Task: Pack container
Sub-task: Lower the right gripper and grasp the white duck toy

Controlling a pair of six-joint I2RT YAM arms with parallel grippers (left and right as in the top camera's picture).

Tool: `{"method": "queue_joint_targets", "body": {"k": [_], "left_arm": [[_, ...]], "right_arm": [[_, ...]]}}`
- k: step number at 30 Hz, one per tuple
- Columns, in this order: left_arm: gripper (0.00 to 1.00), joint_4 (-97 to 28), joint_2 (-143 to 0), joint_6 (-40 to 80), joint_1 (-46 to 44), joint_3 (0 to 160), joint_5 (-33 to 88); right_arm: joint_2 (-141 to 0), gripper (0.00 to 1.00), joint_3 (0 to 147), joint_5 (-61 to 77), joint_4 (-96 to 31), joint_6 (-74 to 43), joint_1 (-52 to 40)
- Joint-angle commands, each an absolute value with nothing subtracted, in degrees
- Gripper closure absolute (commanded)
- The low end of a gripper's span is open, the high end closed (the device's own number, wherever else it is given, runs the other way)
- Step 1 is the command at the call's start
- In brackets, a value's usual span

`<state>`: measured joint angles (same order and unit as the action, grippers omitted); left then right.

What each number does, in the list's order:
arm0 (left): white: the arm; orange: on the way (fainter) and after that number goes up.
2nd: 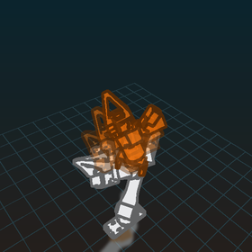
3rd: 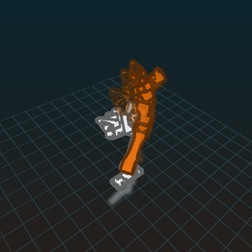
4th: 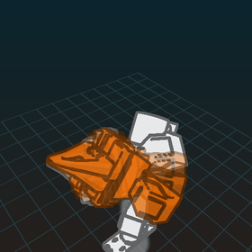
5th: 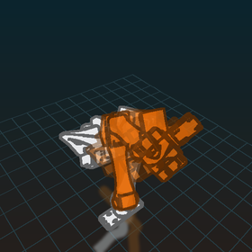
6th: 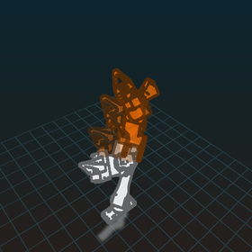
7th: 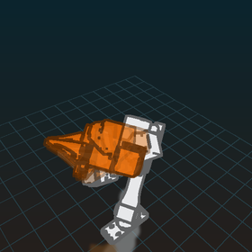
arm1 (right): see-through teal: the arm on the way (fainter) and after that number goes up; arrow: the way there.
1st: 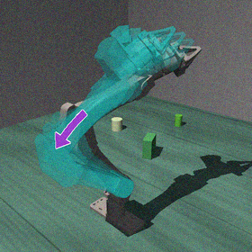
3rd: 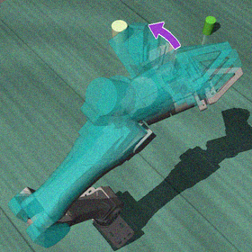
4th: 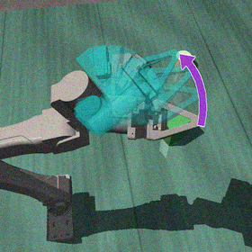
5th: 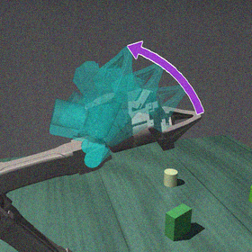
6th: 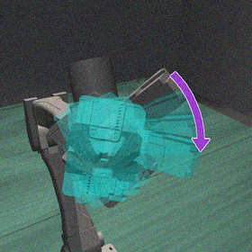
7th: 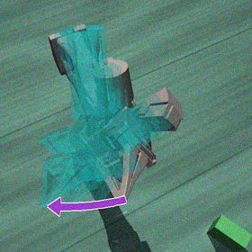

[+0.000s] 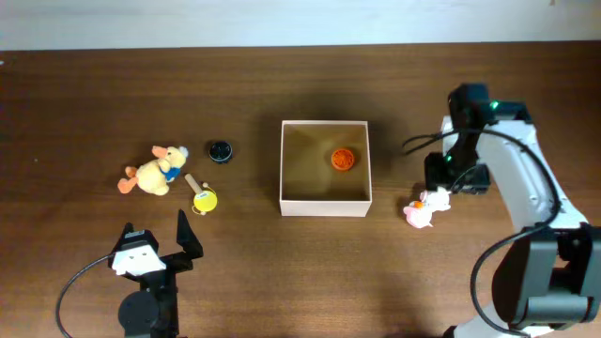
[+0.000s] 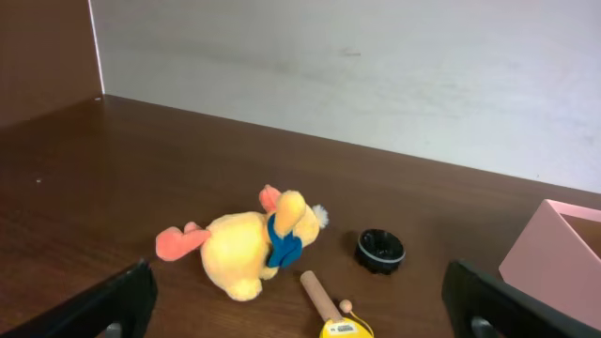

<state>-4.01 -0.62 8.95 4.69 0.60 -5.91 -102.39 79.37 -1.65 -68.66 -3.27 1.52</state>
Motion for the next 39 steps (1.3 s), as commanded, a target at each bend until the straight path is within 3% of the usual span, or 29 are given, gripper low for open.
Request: {"method": "queue_joint_targets", "body": {"k": [1,15,17,18,19,20,31,39], "left_arm": [[0.01,-4.32,-0.36,8.03,5.1,0.54,-5.34],[0.01,-4.32,-0.36,8.03,5.1,0.54,-5.34],[0.01,-4.32,-0.36,8.03,5.1,0.54,-5.34],[0.01,-4.32,-0.36,8.03,5.1,0.54,-5.34],[0.01,-4.32,-0.34,8.03,5.1,0.54,-5.34],[0.01,-4.32,-0.36,8.03,5.1,0.54,-5.34],[0.01,-4.32,-0.36,8.03,5.1,0.54,-5.34],[0.01,-4.32,-0.36,8.03,5.1,0.54,-5.34]], "right_arm": [[-102.06,0.37,74.35,-0.19,-64.16,-3.95,1.91],[-102.08,0.39,60.53,-0.23,-45.58,-3.92,1.91],[-102.08,0.48,60.53,-0.23,-45.04,-3.92,1.91],[-102.08,0.8,60.53,-0.27,-44.58,-3.92,1.91],[-102.08,0.92,60.53,-0.27,-44.47,-3.92,1.91],[-102.08,0.96,60.53,-0.25,-44.29,-3.92,1.91],[-102.08,0.96,61.56,-0.67,-42.63,-3.9,1.91],[-102.08,0.96,71.94,-2.26,-47.0,-3.46,1.91]]}}
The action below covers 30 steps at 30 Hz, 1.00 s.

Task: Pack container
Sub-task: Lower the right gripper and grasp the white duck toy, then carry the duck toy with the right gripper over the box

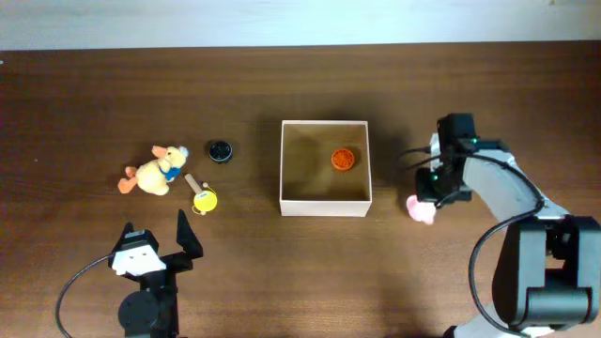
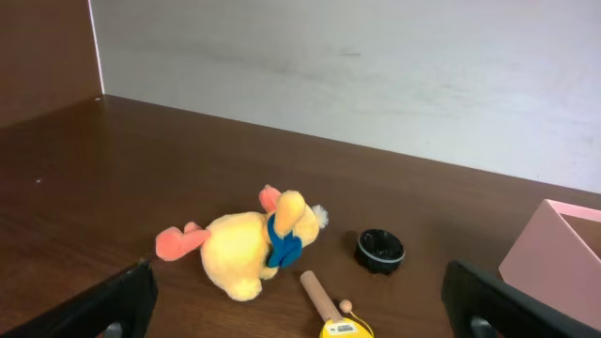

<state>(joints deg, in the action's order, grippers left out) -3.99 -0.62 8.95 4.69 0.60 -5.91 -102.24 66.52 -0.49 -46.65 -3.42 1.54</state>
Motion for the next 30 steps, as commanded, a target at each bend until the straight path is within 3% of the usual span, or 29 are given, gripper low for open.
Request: {"method": "queue_joint_targets", "body": {"k": [1,12,22,30], "left_arm": [[0.01,-4.32,-0.36,8.03,5.1,0.54,-5.34],[0.01,-4.32,-0.36,8.03,5.1,0.54,-5.34],[0.01,-4.32,-0.36,8.03,5.1,0.54,-5.34],[0.01,-4.32,-0.36,8.03,5.1,0.54,-5.34]], "right_arm": [[-102.08,0.96,74.17,-2.87,-48.05,-3.44,1.91],[-102.04,0.96,96.6,-2.02,-60.64,-2.94,1.61],[-102.02,0.96,102.0,2.74,-62.11,-23.49,-7.44],[-102.04,0.96,101.97,-5.43,-59.09,-32.49,-19.44]]}}
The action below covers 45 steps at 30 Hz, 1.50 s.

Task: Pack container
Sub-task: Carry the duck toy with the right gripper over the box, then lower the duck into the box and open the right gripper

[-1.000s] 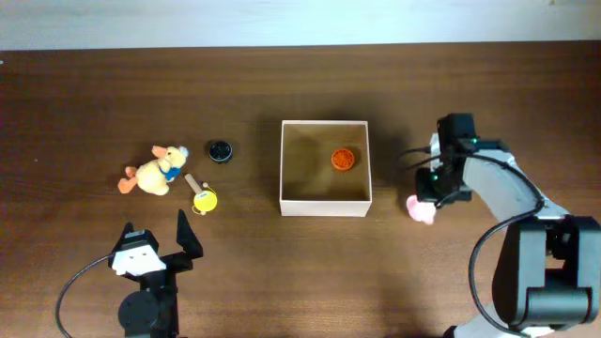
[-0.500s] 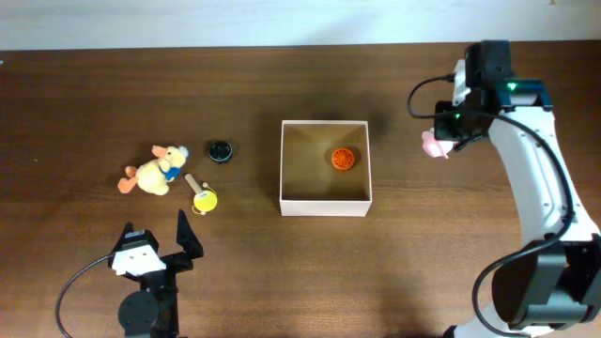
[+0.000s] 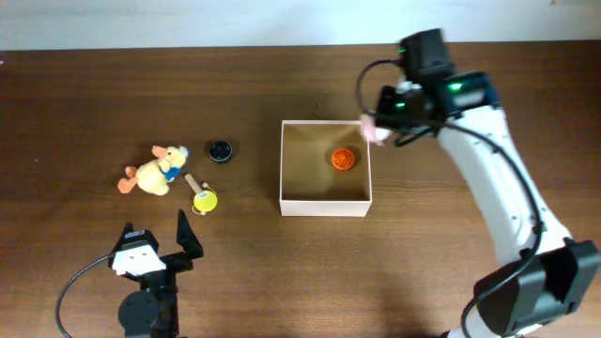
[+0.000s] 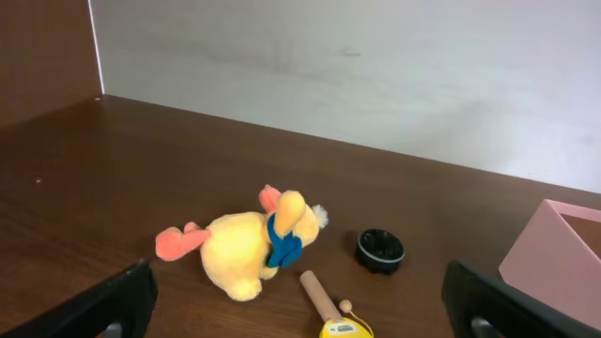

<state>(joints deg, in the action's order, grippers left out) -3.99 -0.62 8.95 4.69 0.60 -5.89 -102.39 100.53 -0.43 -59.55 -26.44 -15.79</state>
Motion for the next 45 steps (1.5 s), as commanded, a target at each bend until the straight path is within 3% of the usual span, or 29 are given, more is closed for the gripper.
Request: {"method": "queue_joint_targets", "body": {"k": [1,6,12,21,45], "left_arm": [[0.01,-4.32,-0.36,8.03,5.1,0.54,-5.34],[0.01,-4.32,-0.34,8.03,5.1,0.54,-5.34],[0.01,-4.32,-0.36,8.03,5.1,0.54,-5.34],[0.01,-4.32,-0.36,8.03,5.1,0.54,-5.34],[0.01,-4.32,-0.36,8.03,5.1,0.54,-5.34]], "right_arm": [[-102.04,0.96,101.97,-6.66,-59.09,-32.53,-20.82],[-102.04,0.96,101.91,-11.79,-60.8,-36.32,-26.04],[-103.11,0.96,101.78,-20.93,-66.04,-51.42,-30.57],[-111.2,0.96,101.75,-21.23,-63.77,-68.03,-34.59],[-115.63,0.96,100.9,-16.32,-66.28,-68.49,-44.62]]}}
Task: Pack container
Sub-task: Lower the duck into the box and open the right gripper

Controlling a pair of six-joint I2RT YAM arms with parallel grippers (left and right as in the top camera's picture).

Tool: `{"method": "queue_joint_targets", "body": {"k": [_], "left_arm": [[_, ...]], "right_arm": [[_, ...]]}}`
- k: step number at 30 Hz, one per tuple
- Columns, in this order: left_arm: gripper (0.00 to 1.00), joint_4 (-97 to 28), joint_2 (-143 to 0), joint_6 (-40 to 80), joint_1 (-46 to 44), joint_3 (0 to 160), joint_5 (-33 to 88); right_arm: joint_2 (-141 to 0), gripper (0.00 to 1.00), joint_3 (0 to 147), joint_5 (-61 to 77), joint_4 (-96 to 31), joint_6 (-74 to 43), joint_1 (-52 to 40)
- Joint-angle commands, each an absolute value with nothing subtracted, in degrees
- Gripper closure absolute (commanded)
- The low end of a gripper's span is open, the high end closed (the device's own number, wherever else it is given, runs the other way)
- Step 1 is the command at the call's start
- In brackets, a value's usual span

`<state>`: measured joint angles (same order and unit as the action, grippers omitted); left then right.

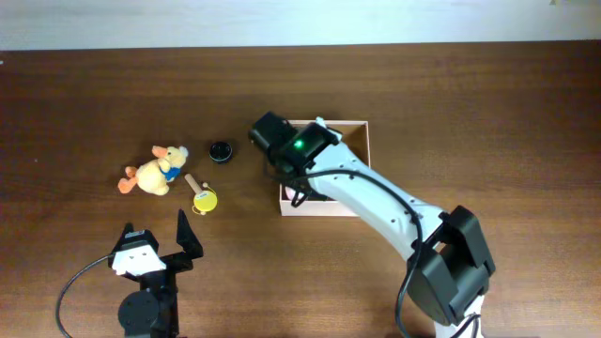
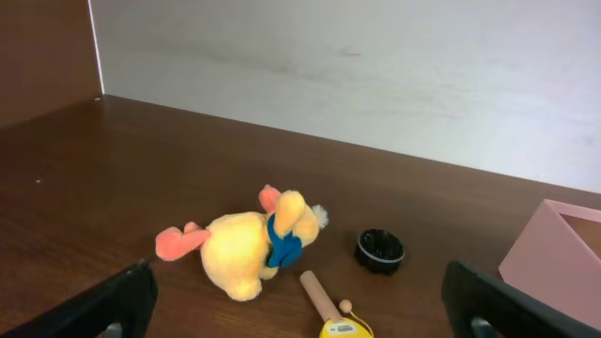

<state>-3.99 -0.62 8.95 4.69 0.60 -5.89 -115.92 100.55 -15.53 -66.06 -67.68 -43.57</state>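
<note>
The cardboard box [image 1: 364, 141] stands mid-table, and my right arm reaches across it. The head of my right gripper [image 1: 282, 145] hangs over the box's left wall; its fingers are hidden beneath it. Nothing inside the box shows, and no pink toy is in sight. A yellow plush duck [image 1: 150, 174] [image 2: 249, 253], a black cap [image 1: 219, 151] [image 2: 379, 250] and a yellow toy with a wooden handle [image 1: 201, 195] [image 2: 331, 314] lie left of the box. My left gripper [image 1: 156, 235] [image 2: 300, 305] rests open and empty near the front edge, facing them.
The box's pink-toned side [image 2: 554, 258] shows at the right of the left wrist view. A pale wall [image 2: 376, 75] closes the table's far side. Bare wood [image 1: 75, 103] lies left of the duck.
My right arm was at the box's far right corner with the pink toy in its gripper. Now it lies across the box, its gripper over the left wall, and the toy is out of sight.
First my right gripper hung by the pink toy on the table right of the box. Then it was down on the toy, later at the box's far right corner holding it, and now over the box's left side. The left arm stayed still.
</note>
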Motion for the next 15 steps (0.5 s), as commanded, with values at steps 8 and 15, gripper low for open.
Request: {"method": "queue_joint_targets", "body": {"k": [8,15], "left_arm": [[0.01,-4.32,-0.34,8.03,5.1,0.54,-5.34],[0.01,-4.32,-0.36,8.03,5.1,0.54,-5.34]], "right_arm": [[-115.68,0.96,96.79,-14.96,-66.57,-71.5,-44.69],[-115.68,0.8,96.53,-14.79,-66.46,-71.46,-44.66]]}}
